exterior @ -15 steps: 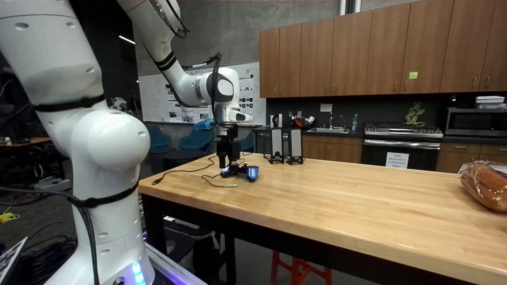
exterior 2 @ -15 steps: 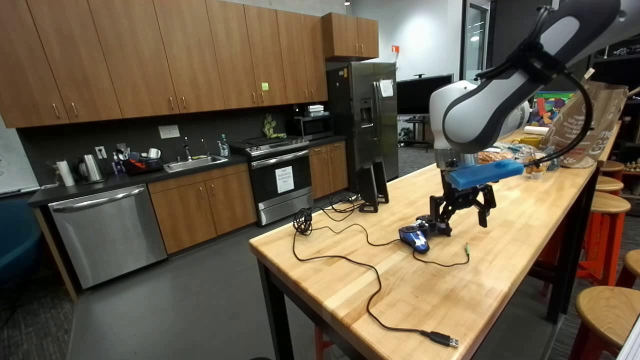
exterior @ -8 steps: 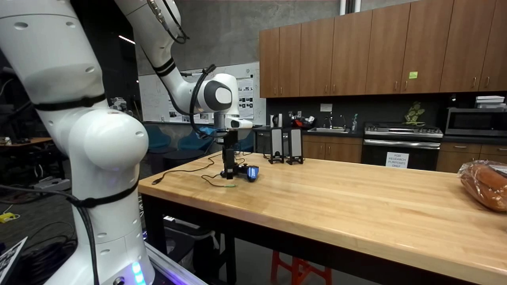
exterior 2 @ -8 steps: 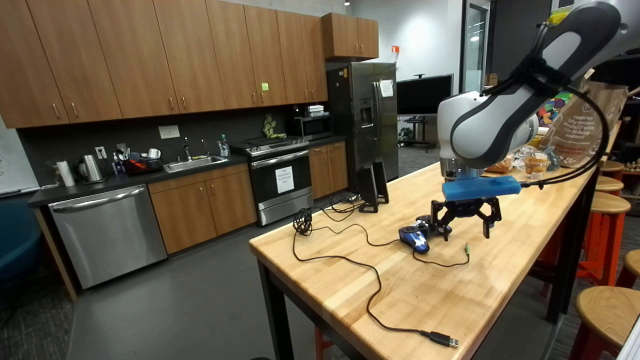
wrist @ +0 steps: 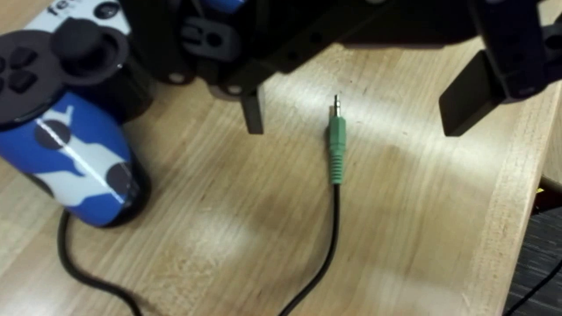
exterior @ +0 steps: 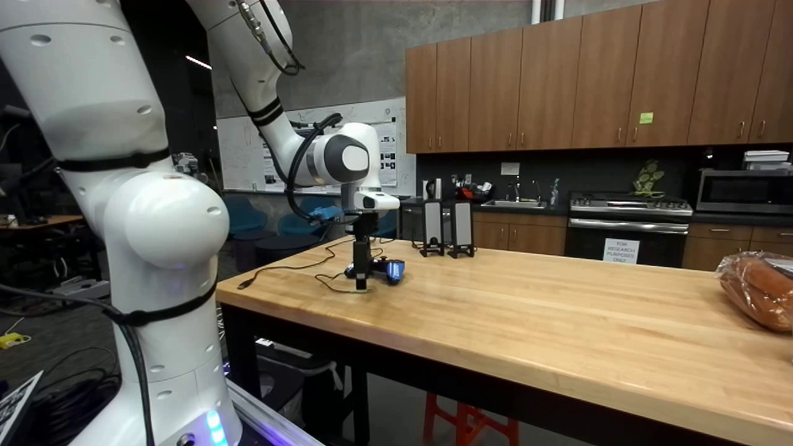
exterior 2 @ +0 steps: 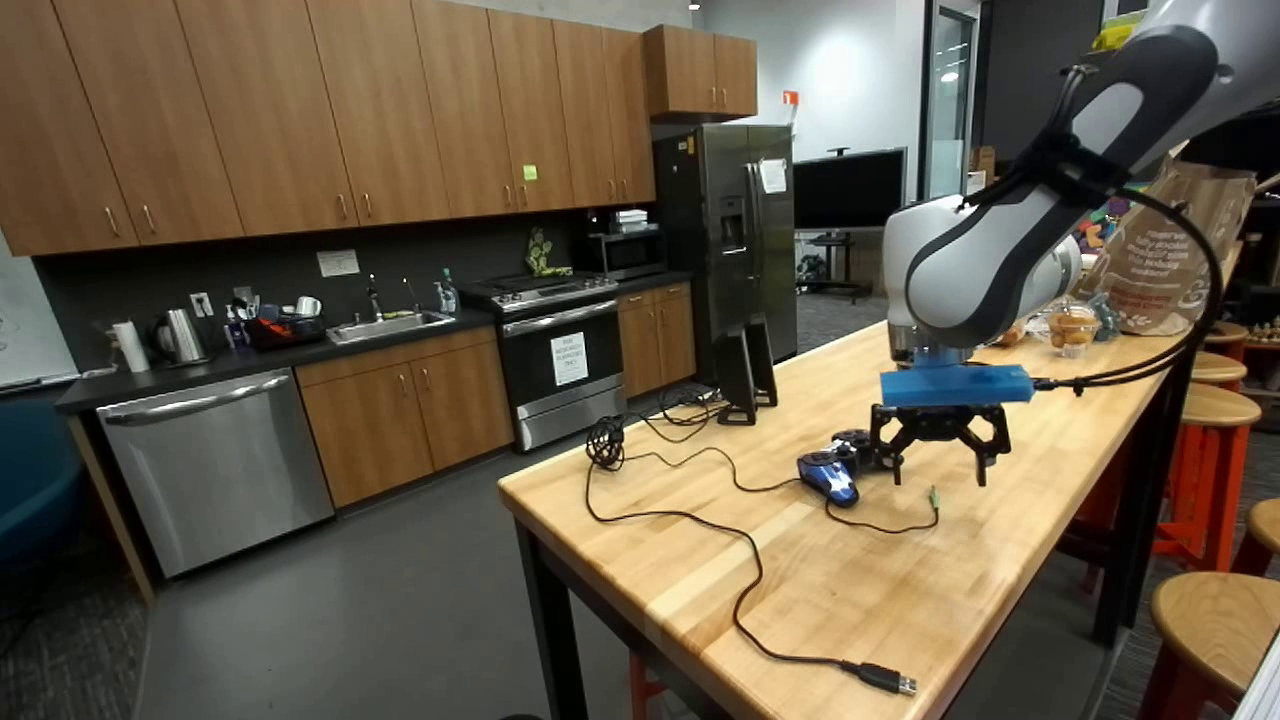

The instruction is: Move the green connector cable forward first then move the black usb cable forward

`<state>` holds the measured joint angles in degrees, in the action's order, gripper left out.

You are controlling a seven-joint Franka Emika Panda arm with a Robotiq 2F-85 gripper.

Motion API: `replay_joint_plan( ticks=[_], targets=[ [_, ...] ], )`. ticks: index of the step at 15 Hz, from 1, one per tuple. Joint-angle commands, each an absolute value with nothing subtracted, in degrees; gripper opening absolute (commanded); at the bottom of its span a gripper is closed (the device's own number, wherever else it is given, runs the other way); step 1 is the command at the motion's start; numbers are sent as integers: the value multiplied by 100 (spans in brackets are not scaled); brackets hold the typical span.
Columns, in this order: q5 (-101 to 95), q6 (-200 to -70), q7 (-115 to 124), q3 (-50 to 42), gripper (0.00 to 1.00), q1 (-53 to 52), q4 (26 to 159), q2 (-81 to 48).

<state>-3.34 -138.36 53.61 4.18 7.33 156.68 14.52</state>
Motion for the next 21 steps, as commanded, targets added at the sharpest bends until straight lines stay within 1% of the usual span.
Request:
replay_joint_plan(
  ticks=[1, 5, 6, 8, 9, 13, 16, 17, 18, 20, 21],
  targets=[
    [-423, -13962, 5624, 389, 100, 776, 15702, 1356],
    [-406, -14043, 5745, 370, 99, 749, 15769, 1301],
    [-413, -14059, 5760, 365, 74, 750, 15782, 1293],
    [-431, -14066, 5811, 364, 73, 750, 15809, 1293],
    [-437, -14067, 5815, 354, 67, 756, 15796, 1280],
    [-443, -14116, 5795, 351, 38, 761, 15692, 1273],
    [-423, -14106, 5777, 343, 12, 751, 15633, 1242],
    [-398, -14106, 5773, 341, 5, 741, 15618, 1220],
    [-346, -14185, 5755, 353, 0, 701, 15710, 1239],
    [-265, -14220, 5701, 372, 0, 630, 15704, 1276],
    [-258, -14191, 5675, 407, 3, 576, 15679, 1340]
  ],
)
